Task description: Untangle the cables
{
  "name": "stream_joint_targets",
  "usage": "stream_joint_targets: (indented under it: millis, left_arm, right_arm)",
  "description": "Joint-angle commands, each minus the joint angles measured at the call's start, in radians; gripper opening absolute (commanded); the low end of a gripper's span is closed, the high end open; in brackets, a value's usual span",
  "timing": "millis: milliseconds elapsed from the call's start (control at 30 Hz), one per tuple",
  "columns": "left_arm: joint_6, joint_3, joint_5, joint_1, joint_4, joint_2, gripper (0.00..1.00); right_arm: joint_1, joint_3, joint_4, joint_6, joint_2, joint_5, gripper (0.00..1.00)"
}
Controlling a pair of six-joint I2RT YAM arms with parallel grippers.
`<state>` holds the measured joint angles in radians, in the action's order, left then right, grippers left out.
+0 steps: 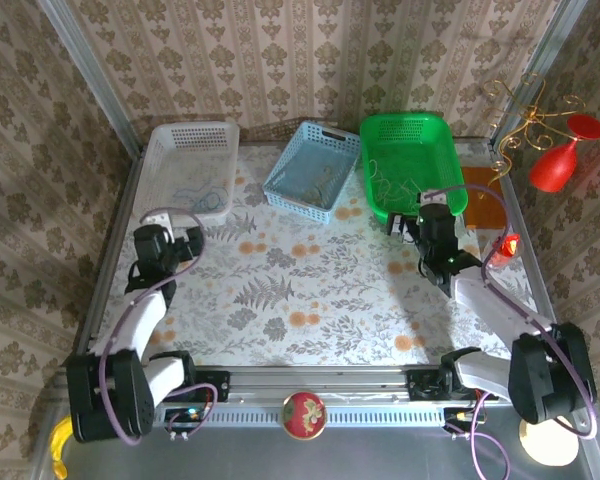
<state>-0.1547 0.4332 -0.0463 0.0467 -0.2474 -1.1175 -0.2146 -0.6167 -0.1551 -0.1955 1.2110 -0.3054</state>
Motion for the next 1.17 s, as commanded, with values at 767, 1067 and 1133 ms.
stream_joint_targets:
  millis: [767, 1067, 1133]
  left_arm:
    - [0.187, -0.053, 0.042, -0.034, -0.701, -0.440, 1.00]
    - [0.188, -0.048, 0.037, -0.036, -0.694, -0.441, 1.00]
    - [0.189, -0.049, 0.035, -0.037, -0.694, -0.442, 1.00]
  right_arm:
    - [0.193, 0.206, -0.691, 0.162, 0.315, 0.217, 1.00]
    - [0.199, 0.188, -0.664, 0.158, 0.325, 0.233, 1.00]
    - [0.199, 0.201, -0.681, 0.161, 0.319, 0.234, 1.00]
